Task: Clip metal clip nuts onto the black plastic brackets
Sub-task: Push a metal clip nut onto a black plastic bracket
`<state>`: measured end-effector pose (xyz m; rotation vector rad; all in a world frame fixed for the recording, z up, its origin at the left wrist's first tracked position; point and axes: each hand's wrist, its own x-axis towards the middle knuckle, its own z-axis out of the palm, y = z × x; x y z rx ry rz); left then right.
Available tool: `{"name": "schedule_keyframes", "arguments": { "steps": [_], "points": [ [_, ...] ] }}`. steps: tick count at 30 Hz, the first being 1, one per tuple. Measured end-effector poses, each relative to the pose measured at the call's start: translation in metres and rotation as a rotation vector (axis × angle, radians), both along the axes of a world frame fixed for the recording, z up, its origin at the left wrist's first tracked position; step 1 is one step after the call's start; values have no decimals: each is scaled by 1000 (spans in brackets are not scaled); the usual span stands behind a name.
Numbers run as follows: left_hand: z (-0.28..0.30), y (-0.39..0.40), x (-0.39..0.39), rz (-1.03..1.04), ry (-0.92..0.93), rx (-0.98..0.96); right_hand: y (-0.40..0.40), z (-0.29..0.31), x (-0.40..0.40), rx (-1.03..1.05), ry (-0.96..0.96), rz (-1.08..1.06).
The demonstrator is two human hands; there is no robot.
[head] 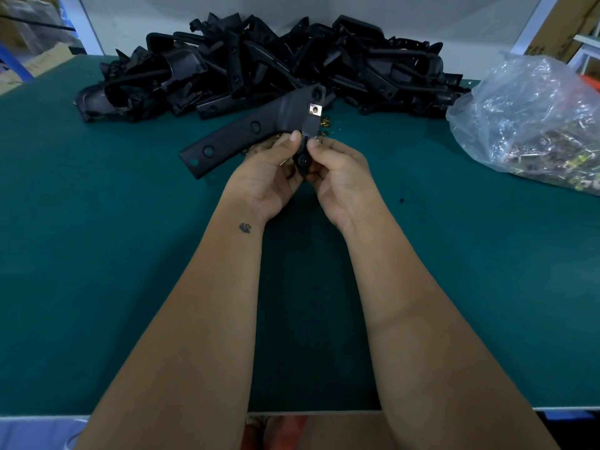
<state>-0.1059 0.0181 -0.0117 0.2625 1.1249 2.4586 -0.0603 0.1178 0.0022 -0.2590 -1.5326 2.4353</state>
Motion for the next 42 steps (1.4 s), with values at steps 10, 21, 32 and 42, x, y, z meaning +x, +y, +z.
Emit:
{"name": "schedule_keyframes", "arguments": {
  "steps": [10,21,32,42],
  "points": [
    [1,2,2,21,-66,12,-2,-1,0,105,0,-35],
    [1,1,6,66,-209,228,-7,1,2,-29,80,-75],
    [3,1,5,81,-182,185,-9,2,1,23,72,-87],
    [15,15,13,231,-18,-144,1,4,16,-23,-59,-126]
  ]
}}
